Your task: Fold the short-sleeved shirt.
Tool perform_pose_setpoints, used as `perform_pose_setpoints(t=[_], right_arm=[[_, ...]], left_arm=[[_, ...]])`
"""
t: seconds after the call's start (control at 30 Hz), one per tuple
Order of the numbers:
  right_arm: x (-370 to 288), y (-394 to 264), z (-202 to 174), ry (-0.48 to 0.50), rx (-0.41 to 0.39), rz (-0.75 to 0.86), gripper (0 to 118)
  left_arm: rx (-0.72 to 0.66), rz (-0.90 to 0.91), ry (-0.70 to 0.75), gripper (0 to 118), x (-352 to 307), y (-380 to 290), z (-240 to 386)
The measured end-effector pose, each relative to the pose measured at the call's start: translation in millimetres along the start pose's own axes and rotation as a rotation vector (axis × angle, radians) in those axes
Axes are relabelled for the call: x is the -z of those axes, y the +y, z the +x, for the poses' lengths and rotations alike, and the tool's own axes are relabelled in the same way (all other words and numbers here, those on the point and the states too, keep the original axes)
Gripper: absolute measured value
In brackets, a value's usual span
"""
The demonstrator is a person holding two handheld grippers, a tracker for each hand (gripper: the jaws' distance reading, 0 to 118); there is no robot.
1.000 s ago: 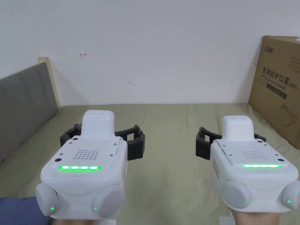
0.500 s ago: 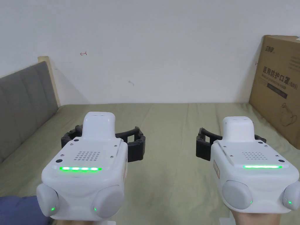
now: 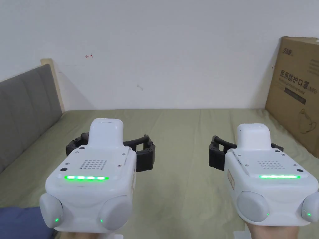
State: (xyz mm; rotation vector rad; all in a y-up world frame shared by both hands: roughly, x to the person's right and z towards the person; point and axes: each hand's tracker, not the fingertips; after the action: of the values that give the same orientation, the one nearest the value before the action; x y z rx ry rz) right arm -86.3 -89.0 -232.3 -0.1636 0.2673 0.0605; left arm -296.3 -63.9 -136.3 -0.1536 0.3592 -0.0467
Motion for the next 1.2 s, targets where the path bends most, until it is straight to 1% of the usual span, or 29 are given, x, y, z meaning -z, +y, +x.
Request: perform_pose_setpoints(t=[0.43, 0.67, 0.73, 0.8, 0.83, 0.9, 0.93, 0.97, 1.0, 1.03, 1.1, 1.17, 1.2], right_arm=[[1, -1, 0, 0.001, -0.005, -0.006, 84], [-2, -1, 0, 0.033, -0.003, 0.015, 84], [-3, 0, 1, 0.055, 0.013, 0.016, 84], [-2, 3, 2, 0.112, 0.061, -0.009, 84], [-2, 4, 3, 0.124, 0.091, -0.014, 84], [-4, 5, 1, 0.074, 0.107, 0.008, 84], [-6, 6, -3, -0.003, 0.072, 0.015, 84], [-6, 7, -7, -0.043, 0.036, 0.026, 84], [-7, 6, -9, -0.047, 0.009, 0.065, 84], [-9, 4, -9, -0.042, -0.003, 0.092, 84], [-13, 4, -8, -0.023, 0.013, 0.106, 84], [-14, 5, -6, 0.029, 0.048, 0.101, 84], [-14, 6, -5, 0.054, 0.053, 0.084, 84]], left_arm=[[-0.009, 0.003, -0.018, 108, 0, -1, -1], [-0.011, -0.002, -0.017, 108, 1, -2, -1], [-0.011, -0.004, -0.020, 108, 1, -2, 0], [-0.010, -0.005, -0.019, 108, 2, -2, 0], [-0.008, -0.008, -0.019, 108, 2, -3, 0], [-0.004, -0.013, -0.018, 108, 2, -4, 0], [-0.004, -0.014, -0.018, 108, 2, -4, 0], [-0.004, -0.014, -0.017, 108, 3, -4, 0], [-0.003, -0.016, -0.018, 108, 3, -5, 0], [-0.001, -0.017, -0.018, 108, 3, -5, -1], [0.002, -0.016, -0.016, 108, 3, -5, -1], [0.002, -0.016, -0.014, 108, 3, -5, -2], [0.002, -0.016, -0.015, 108, 4, -5, -2]])
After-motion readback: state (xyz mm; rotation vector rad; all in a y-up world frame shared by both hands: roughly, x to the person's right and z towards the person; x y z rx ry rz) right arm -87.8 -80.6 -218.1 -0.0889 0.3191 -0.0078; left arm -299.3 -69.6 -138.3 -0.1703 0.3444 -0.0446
